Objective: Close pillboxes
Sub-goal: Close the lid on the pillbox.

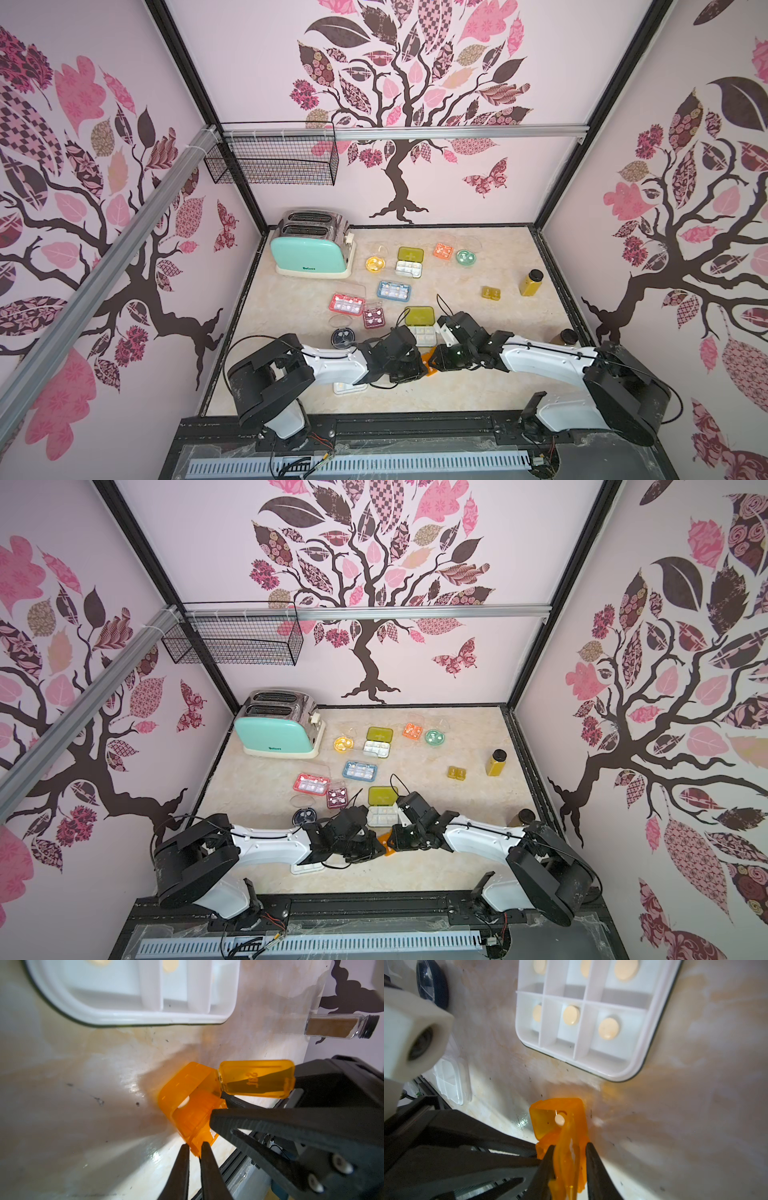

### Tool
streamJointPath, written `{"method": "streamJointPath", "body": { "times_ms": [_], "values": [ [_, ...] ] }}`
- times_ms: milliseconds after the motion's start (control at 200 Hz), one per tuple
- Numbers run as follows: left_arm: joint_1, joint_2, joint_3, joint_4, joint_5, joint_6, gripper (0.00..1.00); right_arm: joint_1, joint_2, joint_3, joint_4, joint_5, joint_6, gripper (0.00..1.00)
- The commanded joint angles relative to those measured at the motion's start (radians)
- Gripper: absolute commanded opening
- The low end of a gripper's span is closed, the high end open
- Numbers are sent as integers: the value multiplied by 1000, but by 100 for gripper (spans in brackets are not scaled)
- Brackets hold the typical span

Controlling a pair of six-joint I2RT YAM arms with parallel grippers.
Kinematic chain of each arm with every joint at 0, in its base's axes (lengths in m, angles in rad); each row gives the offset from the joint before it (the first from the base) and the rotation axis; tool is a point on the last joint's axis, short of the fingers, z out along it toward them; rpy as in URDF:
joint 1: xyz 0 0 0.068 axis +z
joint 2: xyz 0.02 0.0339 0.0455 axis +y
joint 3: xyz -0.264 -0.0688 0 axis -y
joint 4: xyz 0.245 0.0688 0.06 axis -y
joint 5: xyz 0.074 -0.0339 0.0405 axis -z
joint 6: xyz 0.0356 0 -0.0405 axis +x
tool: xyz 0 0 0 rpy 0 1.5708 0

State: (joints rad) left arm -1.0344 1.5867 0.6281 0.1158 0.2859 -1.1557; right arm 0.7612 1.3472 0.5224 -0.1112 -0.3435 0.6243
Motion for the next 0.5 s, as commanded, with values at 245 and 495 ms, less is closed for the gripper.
{"method": "streamJointPath", "body": {
  "times_ms": [245,495],
  "values": [
    [17,-94,43,-159,-65,65,22,7,-46,66,-174,33,-31,35],
    [69,-304,58,-299,-132,116,36,-16,-174,151,-343,98,-70,43]
  ]
}}
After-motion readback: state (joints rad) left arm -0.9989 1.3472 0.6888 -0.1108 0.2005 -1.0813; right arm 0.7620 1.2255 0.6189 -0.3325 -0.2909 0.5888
